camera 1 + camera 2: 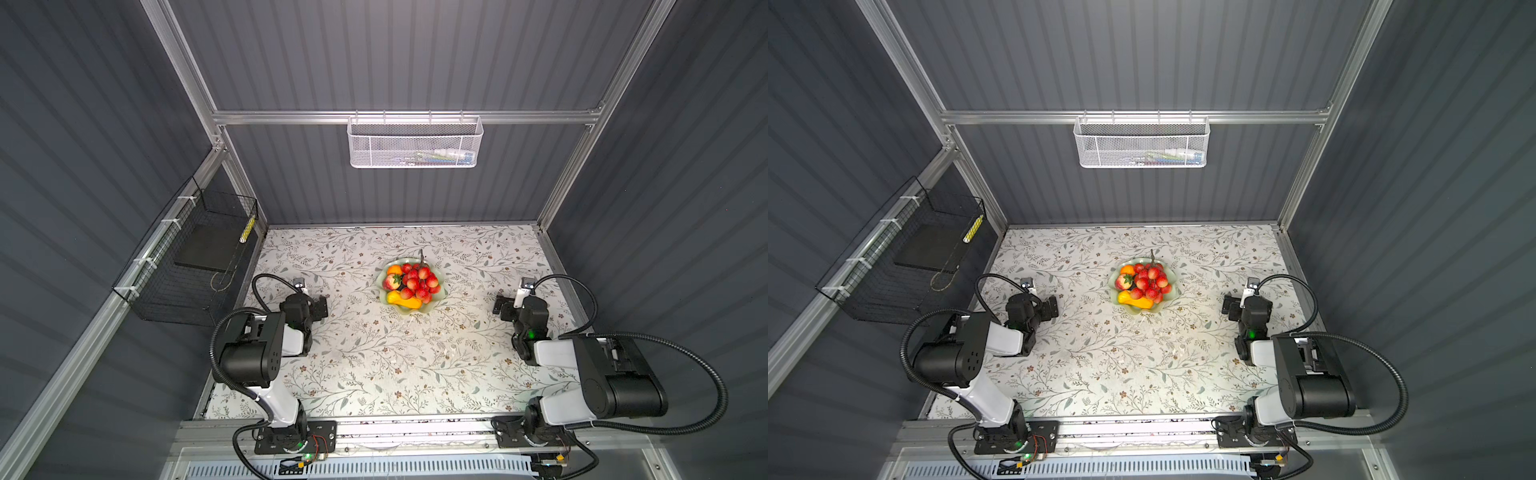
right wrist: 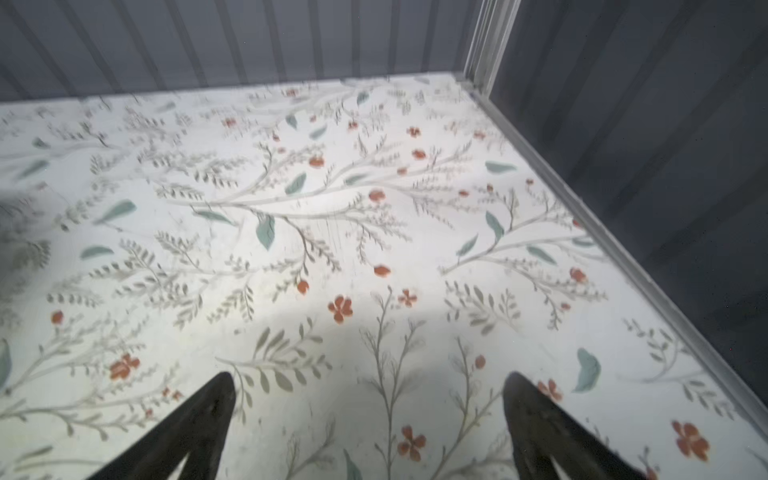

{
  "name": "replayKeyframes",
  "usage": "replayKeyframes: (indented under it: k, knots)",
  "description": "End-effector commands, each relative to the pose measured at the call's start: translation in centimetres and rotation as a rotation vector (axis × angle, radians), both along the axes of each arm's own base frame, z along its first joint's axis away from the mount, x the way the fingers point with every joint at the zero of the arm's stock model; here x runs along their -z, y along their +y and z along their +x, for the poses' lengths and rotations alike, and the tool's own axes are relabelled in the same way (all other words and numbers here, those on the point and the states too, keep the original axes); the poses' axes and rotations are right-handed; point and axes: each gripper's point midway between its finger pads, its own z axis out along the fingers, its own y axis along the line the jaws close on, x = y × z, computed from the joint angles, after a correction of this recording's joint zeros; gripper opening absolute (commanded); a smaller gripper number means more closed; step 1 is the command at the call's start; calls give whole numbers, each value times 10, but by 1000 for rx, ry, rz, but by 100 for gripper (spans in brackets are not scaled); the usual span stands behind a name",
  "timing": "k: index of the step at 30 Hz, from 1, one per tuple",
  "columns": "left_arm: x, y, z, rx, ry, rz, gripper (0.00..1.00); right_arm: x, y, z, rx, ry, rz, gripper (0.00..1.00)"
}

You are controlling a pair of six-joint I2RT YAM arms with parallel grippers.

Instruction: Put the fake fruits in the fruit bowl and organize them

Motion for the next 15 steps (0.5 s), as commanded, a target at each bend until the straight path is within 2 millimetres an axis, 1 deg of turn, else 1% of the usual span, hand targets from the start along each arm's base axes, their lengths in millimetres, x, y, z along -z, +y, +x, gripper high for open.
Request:
replayKeyframes:
  k: [1,3,5,7,12,15]
  knots:
    - [-21,-4,13,8,-83,-34,100,-33,2,7,-9,-130,-9,99]
    - [-24,-3,14,5,-104,-28,100,-34,3,9,-14,-136,-9,99]
    - [-21,-4,13,4,-85,-30,100,-35,2,7,-11,-155,-16,99]
    - [-23,-3,14,4,-94,-28,100,-35,5,9,-25,-144,-13,99]
    - [-22,-3,14,2,-92,-27,100,-31,3,15,-46,-107,26,99]
    - [-23,-4,14,-1,-91,-19,100,-31,6,14,-67,-116,25,99]
